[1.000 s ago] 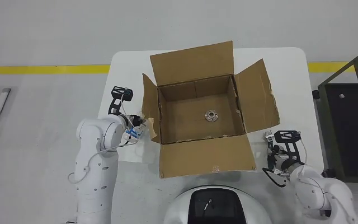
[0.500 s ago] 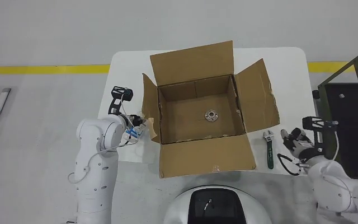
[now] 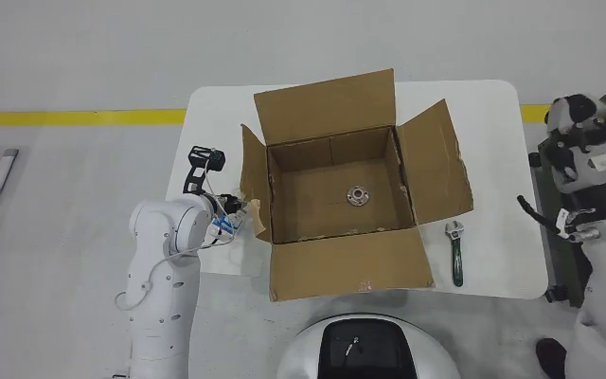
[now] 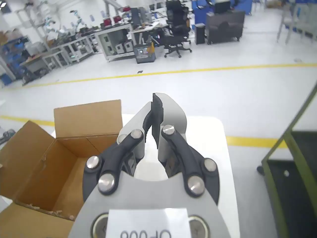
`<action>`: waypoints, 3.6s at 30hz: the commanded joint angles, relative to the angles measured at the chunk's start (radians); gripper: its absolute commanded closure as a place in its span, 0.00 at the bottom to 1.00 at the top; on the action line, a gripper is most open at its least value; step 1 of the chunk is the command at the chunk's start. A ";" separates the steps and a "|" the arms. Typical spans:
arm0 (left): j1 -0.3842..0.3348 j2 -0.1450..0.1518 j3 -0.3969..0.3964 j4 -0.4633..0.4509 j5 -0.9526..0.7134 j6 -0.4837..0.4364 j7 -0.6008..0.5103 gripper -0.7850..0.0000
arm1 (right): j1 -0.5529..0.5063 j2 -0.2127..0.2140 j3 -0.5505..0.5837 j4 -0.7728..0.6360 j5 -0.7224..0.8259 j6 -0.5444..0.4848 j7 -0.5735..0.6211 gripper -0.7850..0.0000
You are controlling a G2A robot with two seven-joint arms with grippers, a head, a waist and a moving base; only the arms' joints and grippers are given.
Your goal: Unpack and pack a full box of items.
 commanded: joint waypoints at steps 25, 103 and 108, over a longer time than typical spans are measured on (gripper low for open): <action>0.000 0.000 0.000 0.000 0.000 0.000 0.000 0.00 | 0.092 0.002 -0.641 0.255 -0.652 0.126 0.341 1.00; 0.000 0.000 0.000 0.000 0.000 0.000 0.000 0.00 | 0.727 -0.136 -0.771 1.206 -0.352 0.316 0.830 0.46; 0.000 0.000 0.000 0.000 0.000 0.000 0.000 0.00 | 0.718 -0.135 -0.763 1.217 -0.360 0.310 0.826 0.46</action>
